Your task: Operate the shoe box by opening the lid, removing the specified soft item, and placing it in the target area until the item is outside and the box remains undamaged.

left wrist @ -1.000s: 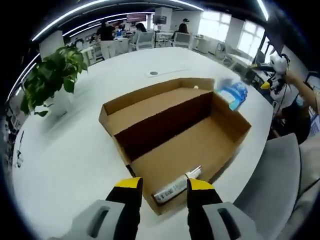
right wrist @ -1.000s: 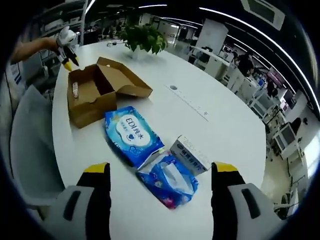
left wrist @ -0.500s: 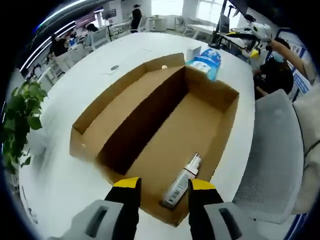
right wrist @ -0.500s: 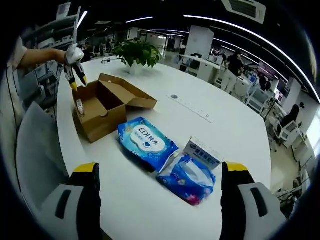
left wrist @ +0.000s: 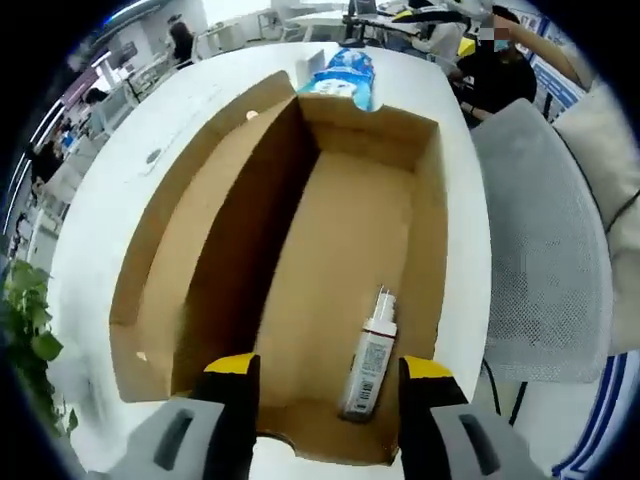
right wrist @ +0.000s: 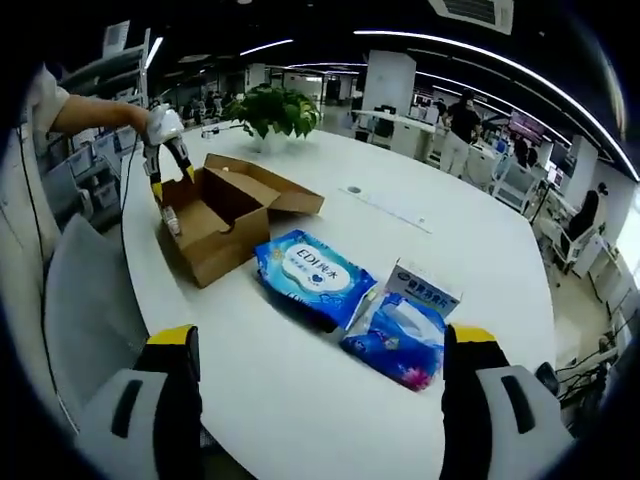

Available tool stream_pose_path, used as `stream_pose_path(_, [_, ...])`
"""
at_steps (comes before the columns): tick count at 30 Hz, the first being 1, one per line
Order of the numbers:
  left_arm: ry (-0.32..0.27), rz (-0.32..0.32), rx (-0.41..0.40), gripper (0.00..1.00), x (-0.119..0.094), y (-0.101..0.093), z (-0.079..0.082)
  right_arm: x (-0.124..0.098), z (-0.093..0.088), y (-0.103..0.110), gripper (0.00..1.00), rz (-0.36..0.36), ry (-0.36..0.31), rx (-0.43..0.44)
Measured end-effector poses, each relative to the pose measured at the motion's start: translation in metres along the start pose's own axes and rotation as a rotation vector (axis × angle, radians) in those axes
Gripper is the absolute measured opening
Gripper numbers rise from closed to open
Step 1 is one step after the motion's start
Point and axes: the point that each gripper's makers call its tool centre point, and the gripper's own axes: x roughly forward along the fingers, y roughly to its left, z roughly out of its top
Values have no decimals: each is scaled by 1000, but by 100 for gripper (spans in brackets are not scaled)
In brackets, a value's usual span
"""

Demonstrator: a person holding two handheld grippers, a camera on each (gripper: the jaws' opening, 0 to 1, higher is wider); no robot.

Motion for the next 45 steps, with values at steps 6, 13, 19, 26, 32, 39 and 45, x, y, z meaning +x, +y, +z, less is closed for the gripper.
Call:
stream_pose_path(6, [87,-54,116,58,12,-2,-4,-1,-4,1,96,-5,6,6])
stream_pose_path(13, [87,-80,134,57,23,-2,2,-3,-9,1,96,-13,1,25])
stream_pose_path(19, [127,-127,193,55,30,-10,-3,-3,-15,4,96,-11,16,39])
stream_pose_path(26, [145,-138,220,53,40,-10,-5,0,-16,0,96,-28,10,57])
stream_pose_path(32, [154,-139,215,47,50,-10,-10,1,-14,-2,96,-31,6,57])
stream_pose_path(39, [149,-142,212,32,57,-15,-17,4,-16,6,89,-11,8,59])
stream_pose_path(45, [173,-127,253,24,60,-14,-24,6,-15,13,89,4,2,59])
